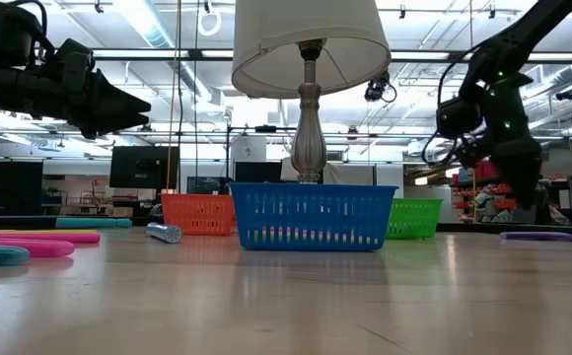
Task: Pick & Place Markers
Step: Put the purple small highlighter pen into the orange bin
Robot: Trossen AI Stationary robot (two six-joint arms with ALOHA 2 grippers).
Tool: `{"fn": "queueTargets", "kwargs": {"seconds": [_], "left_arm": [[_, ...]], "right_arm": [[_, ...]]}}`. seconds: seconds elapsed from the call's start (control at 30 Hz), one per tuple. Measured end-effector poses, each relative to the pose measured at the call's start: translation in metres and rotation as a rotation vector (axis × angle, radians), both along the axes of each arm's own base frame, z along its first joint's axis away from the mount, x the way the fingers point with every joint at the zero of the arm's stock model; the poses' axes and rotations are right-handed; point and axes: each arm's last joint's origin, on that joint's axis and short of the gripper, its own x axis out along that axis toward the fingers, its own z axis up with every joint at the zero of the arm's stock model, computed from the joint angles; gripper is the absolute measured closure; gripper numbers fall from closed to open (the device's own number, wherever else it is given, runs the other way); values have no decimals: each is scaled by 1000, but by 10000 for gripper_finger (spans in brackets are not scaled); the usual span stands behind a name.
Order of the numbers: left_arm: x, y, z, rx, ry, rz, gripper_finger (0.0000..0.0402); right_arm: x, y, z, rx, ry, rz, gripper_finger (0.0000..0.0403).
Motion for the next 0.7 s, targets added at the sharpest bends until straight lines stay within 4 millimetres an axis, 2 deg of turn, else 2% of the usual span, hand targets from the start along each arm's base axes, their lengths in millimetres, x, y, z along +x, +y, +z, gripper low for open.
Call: {"fn": "queueTargets", "kwargs": {"seconds": [0.2, 0.33, 0.7], "left_arm": [[0, 0, 0, 0, 0, 0, 149], [0, 0, 0, 0, 0, 0, 149], [0, 0, 0, 0, 1, 1, 149]], "right_arm": [[-2, 13, -22, 23, 14, 42, 218], [-3, 18, -29, 28, 17, 78, 218], [1, 14, -47, 35, 19, 128, 218]]}}
